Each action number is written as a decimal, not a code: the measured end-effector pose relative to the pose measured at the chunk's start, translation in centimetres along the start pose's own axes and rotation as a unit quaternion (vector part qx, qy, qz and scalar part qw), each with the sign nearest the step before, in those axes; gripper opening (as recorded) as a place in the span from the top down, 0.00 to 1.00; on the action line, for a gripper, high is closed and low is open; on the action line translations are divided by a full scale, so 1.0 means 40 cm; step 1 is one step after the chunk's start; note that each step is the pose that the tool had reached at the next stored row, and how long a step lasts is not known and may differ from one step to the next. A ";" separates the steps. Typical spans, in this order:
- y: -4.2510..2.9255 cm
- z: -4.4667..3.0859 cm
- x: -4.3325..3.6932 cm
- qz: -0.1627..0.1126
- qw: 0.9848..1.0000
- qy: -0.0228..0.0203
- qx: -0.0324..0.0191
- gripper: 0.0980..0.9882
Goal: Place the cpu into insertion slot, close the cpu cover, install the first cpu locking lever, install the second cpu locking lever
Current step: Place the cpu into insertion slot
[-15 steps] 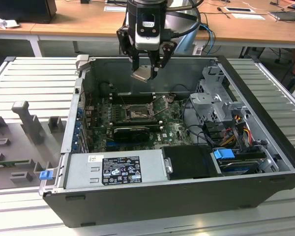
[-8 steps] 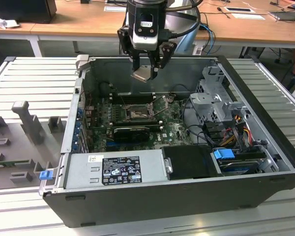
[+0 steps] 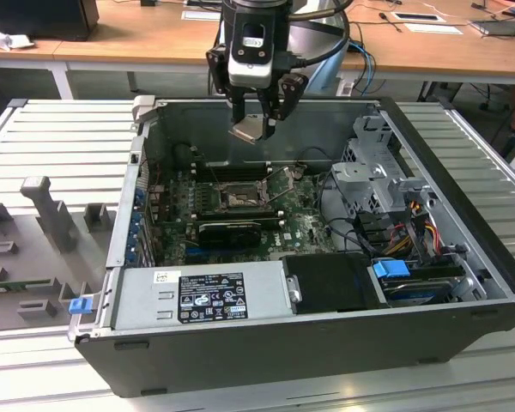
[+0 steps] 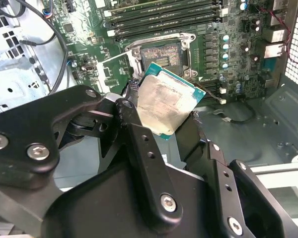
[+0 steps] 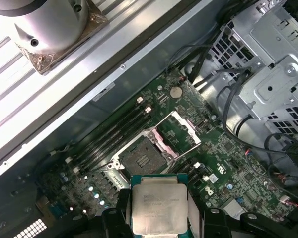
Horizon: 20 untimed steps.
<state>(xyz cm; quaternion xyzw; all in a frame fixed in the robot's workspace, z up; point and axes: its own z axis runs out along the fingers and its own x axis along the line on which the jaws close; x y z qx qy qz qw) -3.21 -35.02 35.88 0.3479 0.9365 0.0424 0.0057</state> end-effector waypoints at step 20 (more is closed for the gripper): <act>-0.002 0.023 -0.001 0.068 0.998 -0.007 0.000 0.50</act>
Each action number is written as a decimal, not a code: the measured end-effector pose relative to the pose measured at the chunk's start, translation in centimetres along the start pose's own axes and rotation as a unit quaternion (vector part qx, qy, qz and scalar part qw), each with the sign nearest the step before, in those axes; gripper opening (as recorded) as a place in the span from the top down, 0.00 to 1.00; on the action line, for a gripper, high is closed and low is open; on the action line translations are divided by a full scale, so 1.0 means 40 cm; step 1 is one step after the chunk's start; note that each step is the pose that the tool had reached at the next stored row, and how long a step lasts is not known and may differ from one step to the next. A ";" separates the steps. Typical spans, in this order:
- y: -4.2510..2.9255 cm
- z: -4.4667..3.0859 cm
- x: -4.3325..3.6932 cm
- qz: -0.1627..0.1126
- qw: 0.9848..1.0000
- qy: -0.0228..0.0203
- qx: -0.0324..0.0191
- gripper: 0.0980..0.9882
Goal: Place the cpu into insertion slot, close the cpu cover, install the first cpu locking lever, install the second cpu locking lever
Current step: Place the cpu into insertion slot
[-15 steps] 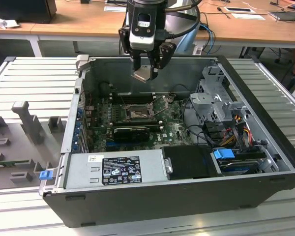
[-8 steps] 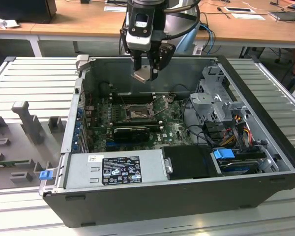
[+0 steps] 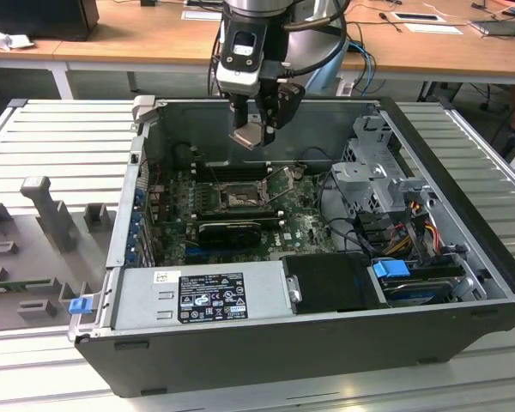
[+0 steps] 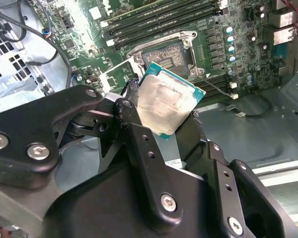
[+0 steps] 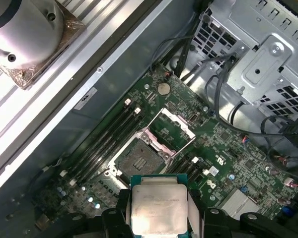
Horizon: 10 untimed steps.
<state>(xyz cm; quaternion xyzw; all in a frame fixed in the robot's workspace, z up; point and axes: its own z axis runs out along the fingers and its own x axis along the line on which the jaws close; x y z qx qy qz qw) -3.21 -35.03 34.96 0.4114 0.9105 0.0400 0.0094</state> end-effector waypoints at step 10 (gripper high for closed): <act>0.000 0.001 0.000 0.014 1.000 -0.001 0.000 0.50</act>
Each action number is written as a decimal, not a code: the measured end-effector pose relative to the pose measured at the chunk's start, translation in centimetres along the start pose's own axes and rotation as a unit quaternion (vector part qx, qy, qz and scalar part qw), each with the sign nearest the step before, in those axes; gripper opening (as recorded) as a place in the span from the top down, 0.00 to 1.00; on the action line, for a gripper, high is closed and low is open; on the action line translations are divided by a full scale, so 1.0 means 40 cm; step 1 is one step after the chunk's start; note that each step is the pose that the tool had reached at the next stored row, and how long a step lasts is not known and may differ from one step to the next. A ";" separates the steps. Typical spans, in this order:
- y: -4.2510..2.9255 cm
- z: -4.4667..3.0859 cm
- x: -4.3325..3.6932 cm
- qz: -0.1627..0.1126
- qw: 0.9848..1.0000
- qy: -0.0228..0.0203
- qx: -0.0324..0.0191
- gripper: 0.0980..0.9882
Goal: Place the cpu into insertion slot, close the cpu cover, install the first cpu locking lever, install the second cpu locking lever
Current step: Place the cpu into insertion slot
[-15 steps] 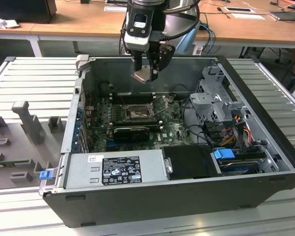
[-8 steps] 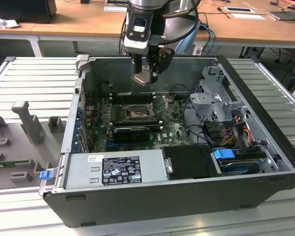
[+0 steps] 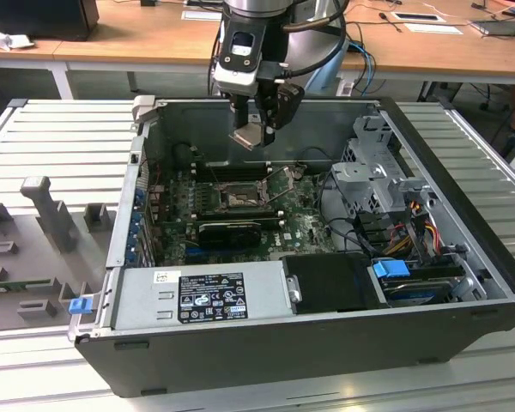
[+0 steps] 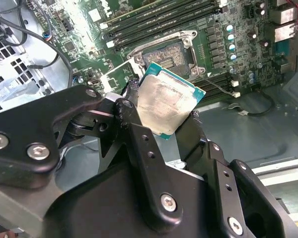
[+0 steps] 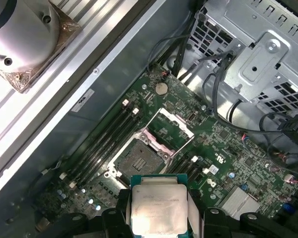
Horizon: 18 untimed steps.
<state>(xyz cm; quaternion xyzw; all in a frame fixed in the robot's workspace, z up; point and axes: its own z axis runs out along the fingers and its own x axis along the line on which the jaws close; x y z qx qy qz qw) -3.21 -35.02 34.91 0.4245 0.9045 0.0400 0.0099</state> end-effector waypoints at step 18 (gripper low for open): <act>-0.001 0.011 0.000 0.092 0.996 -0.008 -0.001 0.50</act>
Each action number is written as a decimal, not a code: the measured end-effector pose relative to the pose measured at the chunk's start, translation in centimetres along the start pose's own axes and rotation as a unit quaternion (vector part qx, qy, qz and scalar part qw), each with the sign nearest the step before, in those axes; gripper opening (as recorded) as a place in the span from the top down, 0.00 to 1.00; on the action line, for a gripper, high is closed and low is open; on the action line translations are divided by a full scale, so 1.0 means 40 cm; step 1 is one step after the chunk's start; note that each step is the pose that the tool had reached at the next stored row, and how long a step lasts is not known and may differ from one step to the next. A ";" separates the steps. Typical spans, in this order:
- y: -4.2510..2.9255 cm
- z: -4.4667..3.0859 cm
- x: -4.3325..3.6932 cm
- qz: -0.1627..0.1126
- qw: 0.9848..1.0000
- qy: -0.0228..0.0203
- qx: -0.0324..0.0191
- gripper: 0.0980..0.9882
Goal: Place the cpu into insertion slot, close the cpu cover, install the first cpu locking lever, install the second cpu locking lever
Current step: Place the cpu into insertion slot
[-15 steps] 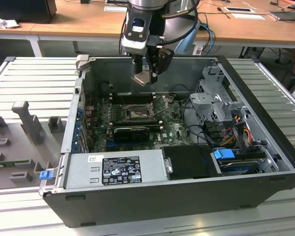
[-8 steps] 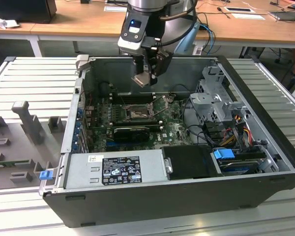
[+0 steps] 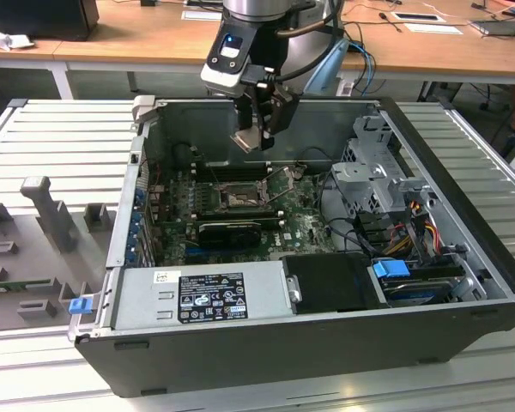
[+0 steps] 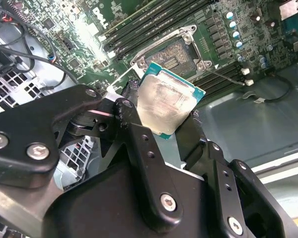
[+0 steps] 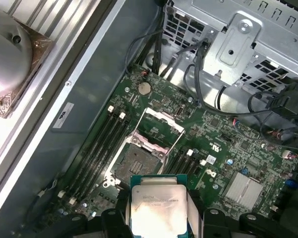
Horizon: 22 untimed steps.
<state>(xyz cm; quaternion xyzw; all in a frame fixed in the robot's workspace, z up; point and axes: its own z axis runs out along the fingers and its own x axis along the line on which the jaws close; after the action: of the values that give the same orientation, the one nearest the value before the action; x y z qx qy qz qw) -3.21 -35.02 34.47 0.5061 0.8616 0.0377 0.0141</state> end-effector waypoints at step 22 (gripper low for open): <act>-0.002 0.021 0.000 0.096 0.995 -0.008 -0.001 0.50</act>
<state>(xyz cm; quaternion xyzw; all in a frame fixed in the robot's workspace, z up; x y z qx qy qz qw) -3.21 -35.02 33.64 0.5869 0.8087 0.0354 0.0181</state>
